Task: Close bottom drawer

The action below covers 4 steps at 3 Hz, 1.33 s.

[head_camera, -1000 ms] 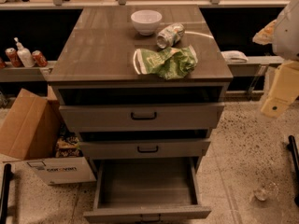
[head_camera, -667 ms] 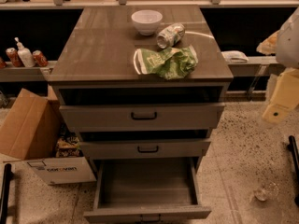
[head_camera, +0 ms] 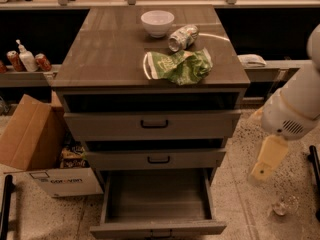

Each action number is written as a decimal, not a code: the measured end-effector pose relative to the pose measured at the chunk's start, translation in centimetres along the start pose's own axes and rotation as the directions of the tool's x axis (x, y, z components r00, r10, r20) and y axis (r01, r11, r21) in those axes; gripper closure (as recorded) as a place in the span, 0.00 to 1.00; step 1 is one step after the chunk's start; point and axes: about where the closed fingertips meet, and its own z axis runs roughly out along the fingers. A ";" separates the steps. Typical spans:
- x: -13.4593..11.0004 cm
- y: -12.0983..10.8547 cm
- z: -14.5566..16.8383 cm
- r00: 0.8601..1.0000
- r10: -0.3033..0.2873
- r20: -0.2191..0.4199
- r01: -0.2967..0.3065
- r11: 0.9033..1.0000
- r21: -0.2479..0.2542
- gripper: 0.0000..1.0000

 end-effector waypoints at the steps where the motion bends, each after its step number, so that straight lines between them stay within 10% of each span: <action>1: 0.8 0.3 2.3 1.000 0.015 -0.005 -0.015 0.999 -0.047 0.00; 2: 0.8 0.3 2.3 1.000 0.015 -0.005 -0.015 0.999 -0.047 0.00; 4: 1.9 -1.3 10.9 0.977 -0.041 0.209 0.059 0.995 -0.079 0.00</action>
Offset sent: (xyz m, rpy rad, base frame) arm -0.0053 0.0012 -0.0236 0.0132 0.0478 -0.0004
